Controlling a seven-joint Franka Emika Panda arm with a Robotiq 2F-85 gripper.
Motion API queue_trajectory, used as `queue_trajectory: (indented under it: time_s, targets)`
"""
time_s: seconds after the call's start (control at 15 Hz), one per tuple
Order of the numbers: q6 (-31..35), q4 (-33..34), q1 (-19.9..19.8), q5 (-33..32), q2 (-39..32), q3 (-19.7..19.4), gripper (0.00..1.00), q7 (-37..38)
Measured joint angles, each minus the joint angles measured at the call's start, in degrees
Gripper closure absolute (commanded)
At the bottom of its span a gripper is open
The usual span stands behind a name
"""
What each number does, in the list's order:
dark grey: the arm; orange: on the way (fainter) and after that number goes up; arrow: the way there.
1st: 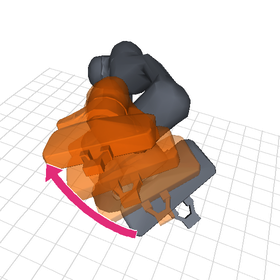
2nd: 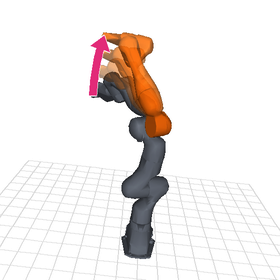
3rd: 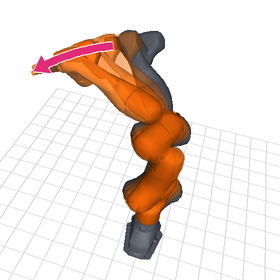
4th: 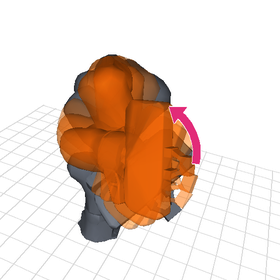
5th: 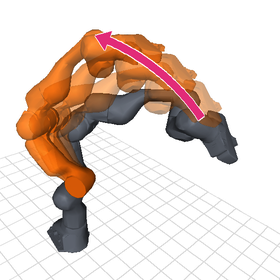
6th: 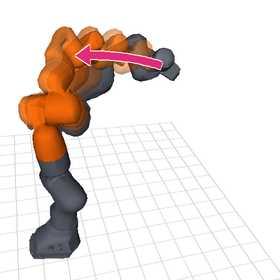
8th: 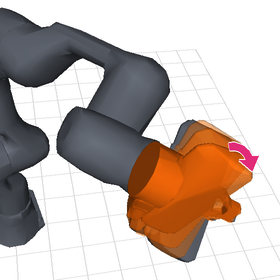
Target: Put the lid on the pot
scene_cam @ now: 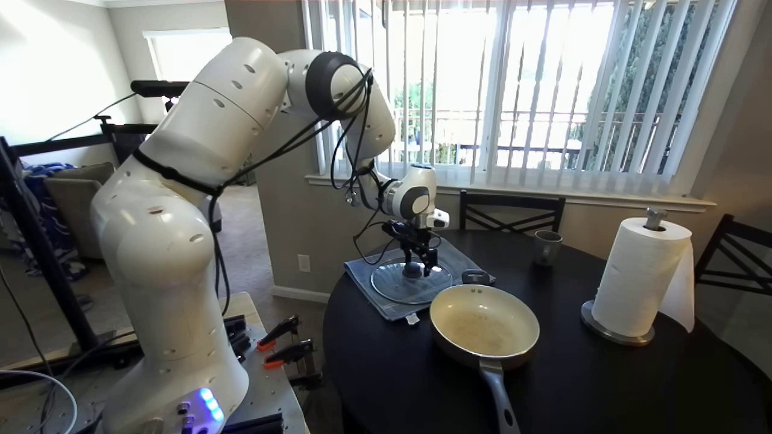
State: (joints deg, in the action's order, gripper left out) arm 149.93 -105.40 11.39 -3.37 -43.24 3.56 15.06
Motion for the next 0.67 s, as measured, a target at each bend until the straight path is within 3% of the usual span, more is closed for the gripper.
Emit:
queue_trajectory:
  time_s: [0.67]
  targets:
    - [-4.0, 1.5, 0.0, 0.0, -0.3, 0.6, 0.0, -0.5]
